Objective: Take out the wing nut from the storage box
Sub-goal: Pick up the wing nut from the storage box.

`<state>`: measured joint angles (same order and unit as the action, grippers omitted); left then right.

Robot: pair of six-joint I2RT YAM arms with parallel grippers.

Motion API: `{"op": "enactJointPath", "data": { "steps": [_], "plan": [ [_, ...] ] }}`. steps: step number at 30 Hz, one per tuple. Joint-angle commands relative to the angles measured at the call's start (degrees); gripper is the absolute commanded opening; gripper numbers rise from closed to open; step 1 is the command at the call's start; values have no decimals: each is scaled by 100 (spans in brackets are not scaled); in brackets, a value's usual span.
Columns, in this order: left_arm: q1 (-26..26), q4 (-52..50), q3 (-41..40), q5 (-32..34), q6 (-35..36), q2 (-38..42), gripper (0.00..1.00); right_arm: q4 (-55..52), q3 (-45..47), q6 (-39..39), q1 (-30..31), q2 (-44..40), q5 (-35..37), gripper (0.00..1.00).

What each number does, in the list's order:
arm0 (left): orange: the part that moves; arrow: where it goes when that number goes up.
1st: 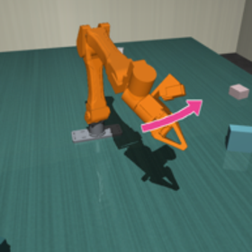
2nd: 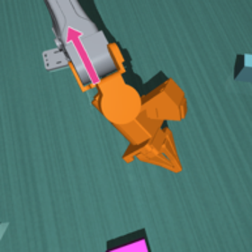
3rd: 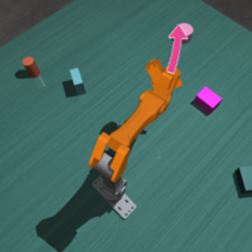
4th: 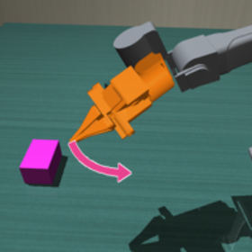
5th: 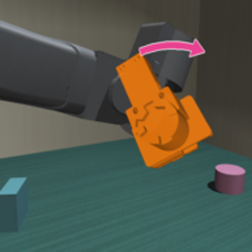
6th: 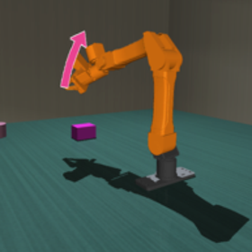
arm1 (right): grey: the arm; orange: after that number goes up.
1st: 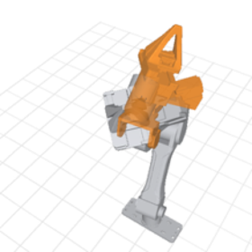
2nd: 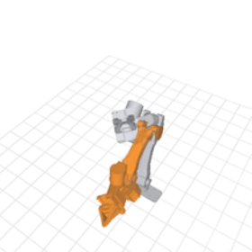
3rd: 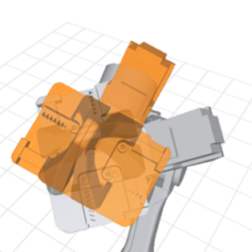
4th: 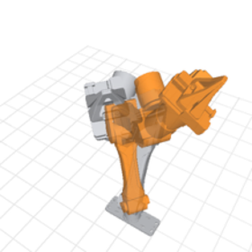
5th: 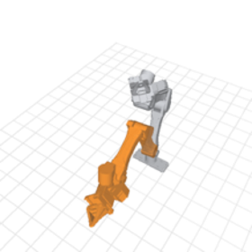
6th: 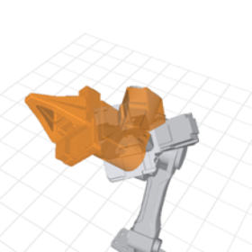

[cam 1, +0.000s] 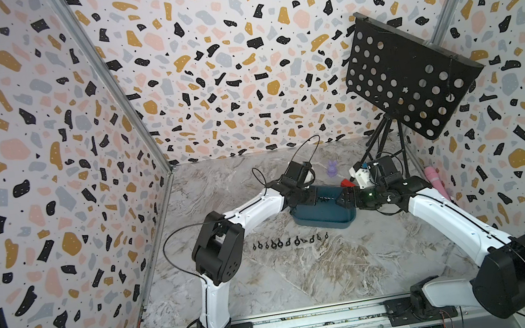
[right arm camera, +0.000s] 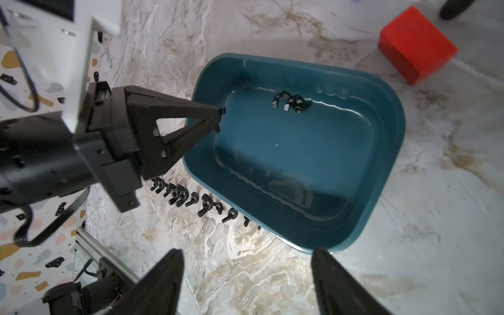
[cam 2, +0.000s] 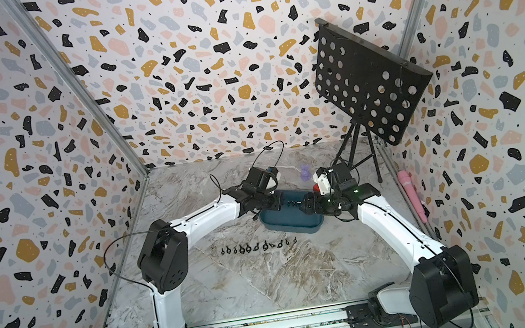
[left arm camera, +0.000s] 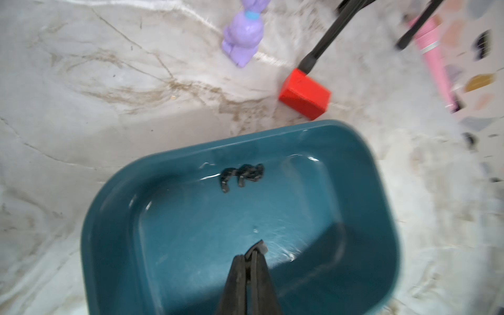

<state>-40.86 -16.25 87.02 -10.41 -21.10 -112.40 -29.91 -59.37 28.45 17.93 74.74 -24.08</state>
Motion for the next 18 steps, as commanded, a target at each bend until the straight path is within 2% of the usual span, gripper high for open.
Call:
{"op": "enactJointPath", "data": {
  "steps": [1, 5, 6, 18],
  "plan": [
    [17, 668, -380, -464, -502, 399, 0, 460, -223, 207, -21, 109, -402, 64],
    [17, 1057, -782, -760, -827, 753, 0, 886, -238, 538, -24, 291, -699, 45],
    [17, 1114, -849, -788, -891, 816, 0, 981, -229, 631, -27, 316, -755, 43],
    [17, 1757, -1476, -1041, -1550, 1254, 0, 1978, -215, 1616, -27, 752, -1030, 34]
  ]
}}
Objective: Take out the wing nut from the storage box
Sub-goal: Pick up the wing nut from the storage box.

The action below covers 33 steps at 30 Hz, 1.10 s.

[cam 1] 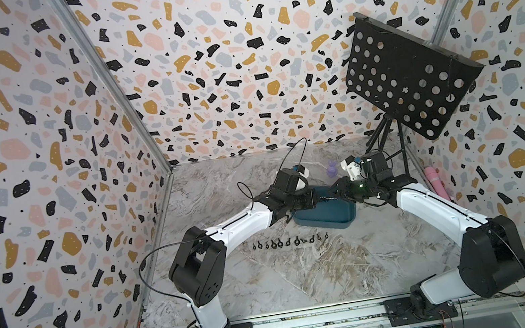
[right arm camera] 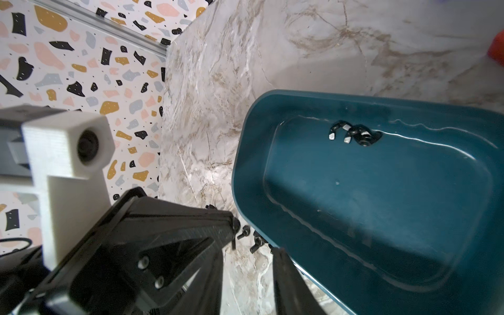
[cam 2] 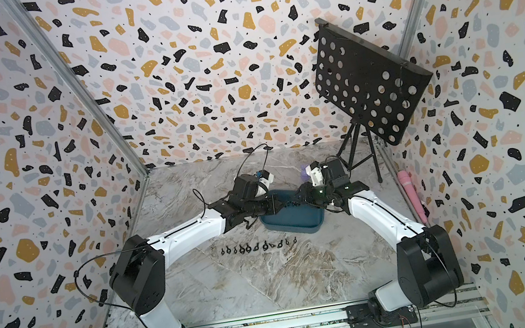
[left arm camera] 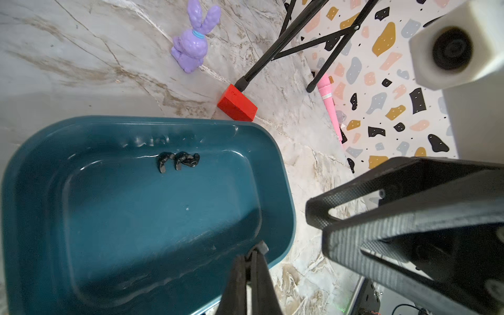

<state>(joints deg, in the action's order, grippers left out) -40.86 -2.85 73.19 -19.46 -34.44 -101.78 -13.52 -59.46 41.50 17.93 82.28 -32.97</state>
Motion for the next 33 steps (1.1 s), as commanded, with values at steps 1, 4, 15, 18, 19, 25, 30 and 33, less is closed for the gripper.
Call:
{"op": "enactJointPath", "data": {
  "steps": [1, 4, 15, 18, 19, 25, 30, 33],
  "plan": [
    [12, 438, -102, -150, -239, 202, 0, 387, -206, 347, -27, 20, -139, 33],
    [8, 461, -128, -154, -279, 232, 0, 494, -190, 444, -10, 72, -179, 30],
    [8, 540, -62, -231, -362, 203, 0, 623, -133, 597, 144, 287, -201, 27],
    [8, 546, -43, -233, -362, 210, 0, 605, -145, 597, 209, 365, -194, 27],
    [8, 549, -35, -238, -367, 209, 0, 605, -145, 597, 232, 389, -191, 27],
    [8, 566, 11, -293, -395, 185, 0, 647, -136, 631, 280, 456, -195, 25],
    [8, 601, 45, -294, -477, 159, 0, 824, -45, 830, 354, 457, -232, 21],
    [8, 652, 102, -343, -555, 132, 0, 1053, 112, 1087, 419, 456, -266, 21]
  ]
}}
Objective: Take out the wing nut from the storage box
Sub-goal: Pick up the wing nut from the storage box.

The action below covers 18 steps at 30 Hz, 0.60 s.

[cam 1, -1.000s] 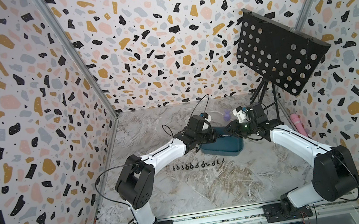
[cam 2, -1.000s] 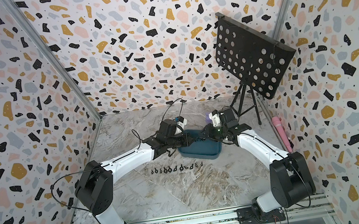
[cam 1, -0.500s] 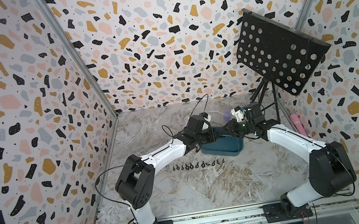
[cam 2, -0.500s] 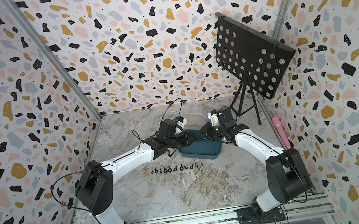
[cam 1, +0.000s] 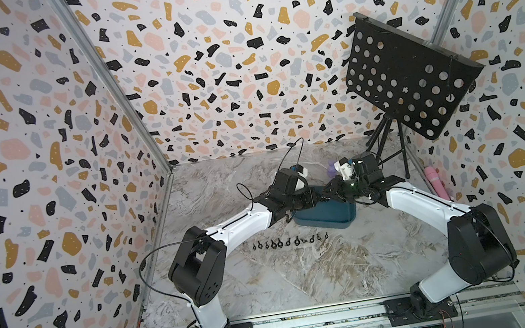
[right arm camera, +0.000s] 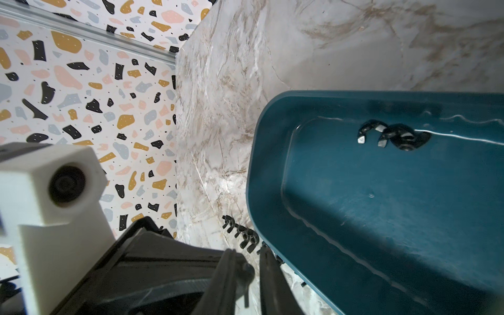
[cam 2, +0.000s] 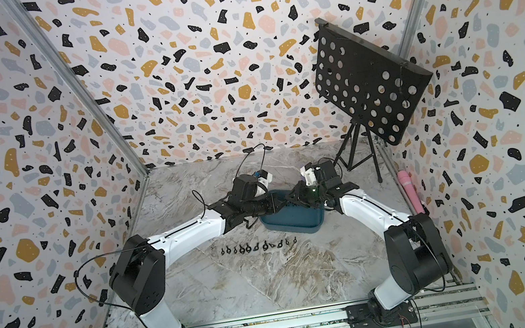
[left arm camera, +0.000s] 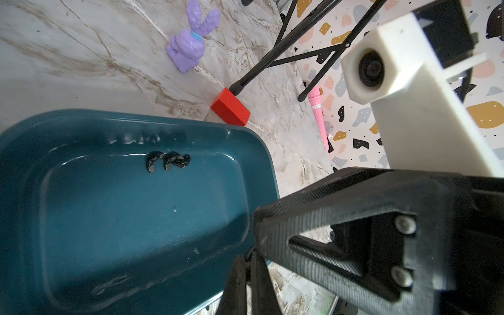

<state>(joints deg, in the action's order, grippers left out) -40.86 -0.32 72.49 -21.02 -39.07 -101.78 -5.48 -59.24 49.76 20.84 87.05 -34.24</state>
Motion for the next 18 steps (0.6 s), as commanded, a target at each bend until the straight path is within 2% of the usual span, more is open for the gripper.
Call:
{"op": "enactJointPath", "data": {
  "steps": [1, 7, 14, 18],
  "plan": [
    [8, 425, 176, -198, -122, 124, 0, 398, 120, 336, 139, -13, -153, 22],
    [8, 528, 178, -188, -282, 157, 0, 780, 314, 764, 182, -37, -172, 22],
    [8, 581, 175, -121, -334, 201, 0, 829, 490, 904, 209, -65, -117, 19],
    [8, 628, 192, -138, -360, 202, 0, 810, 521, 922, 210, -74, -108, 12]
  ]
}}
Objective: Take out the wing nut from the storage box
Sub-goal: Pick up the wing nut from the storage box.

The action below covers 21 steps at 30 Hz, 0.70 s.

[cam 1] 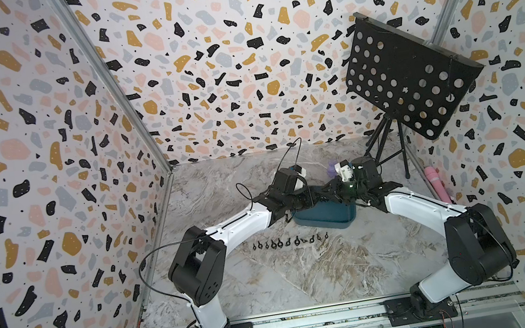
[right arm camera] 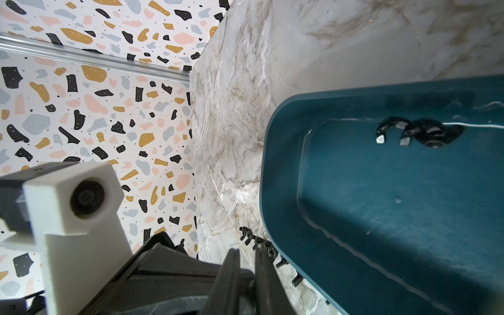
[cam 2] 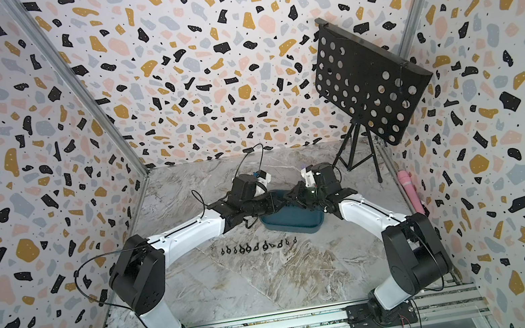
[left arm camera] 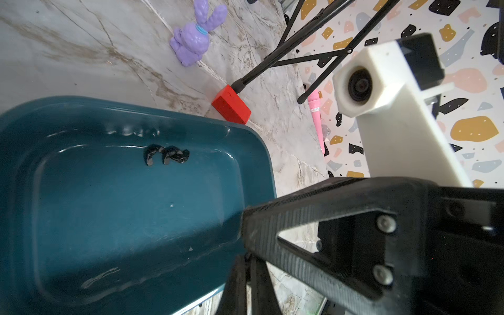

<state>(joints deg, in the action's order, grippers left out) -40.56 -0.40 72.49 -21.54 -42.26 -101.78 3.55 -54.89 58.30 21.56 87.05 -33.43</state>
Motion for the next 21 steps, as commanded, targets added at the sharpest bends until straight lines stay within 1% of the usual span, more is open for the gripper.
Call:
{"op": "enactJointPath", "data": {
  "steps": [1, 2, 4, 5, 9, 10, 12, 13, 15, 17, 20, 21],
  "plan": [
    [-23, 638, 194, -95, -52, 202, 0, -96, 84, 67, 138, -74, -191, 9],
    [-23, 638, 188, -94, -50, 203, 0, -95, 84, 64, 137, -78, -203, 5],
    [-23, 638, 180, -80, -62, 211, 0, -126, 75, 50, 138, -87, -191, 3],
    [-23, 638, 173, -82, -63, 219, 0, -140, 71, 33, 137, -91, -190, 0],
    [-23, 630, 156, -69, -61, 237, 1, -256, 15, -68, 138, -113, -173, 0],
    [-23, 630, 146, -62, -62, 249, 5, -303, -8, -102, 140, -118, -166, 0],
    [-23, 617, 114, -34, -46, 295, 24, -439, -64, -222, 138, -141, -120, 0],
    [-14, 603, 93, -14, -29, 319, 29, -500, -89, -274, 137, -159, -95, 0],
    [-5, 511, 51, 54, 43, 404, 36, -756, -150, -420, 138, -203, -29, 0],
    [25, 432, -9, 83, 89, 494, 39, -955, -203, -587, 138, -246, 43, 0],
    [111, 327, -150, 151, 136, 668, 49, -1331, -257, -871, 137, -339, 171, 0],
    [146, 284, -206, 158, 161, 736, 49, -1494, -259, -986, 138, -379, 229, 0]
  ]
}}
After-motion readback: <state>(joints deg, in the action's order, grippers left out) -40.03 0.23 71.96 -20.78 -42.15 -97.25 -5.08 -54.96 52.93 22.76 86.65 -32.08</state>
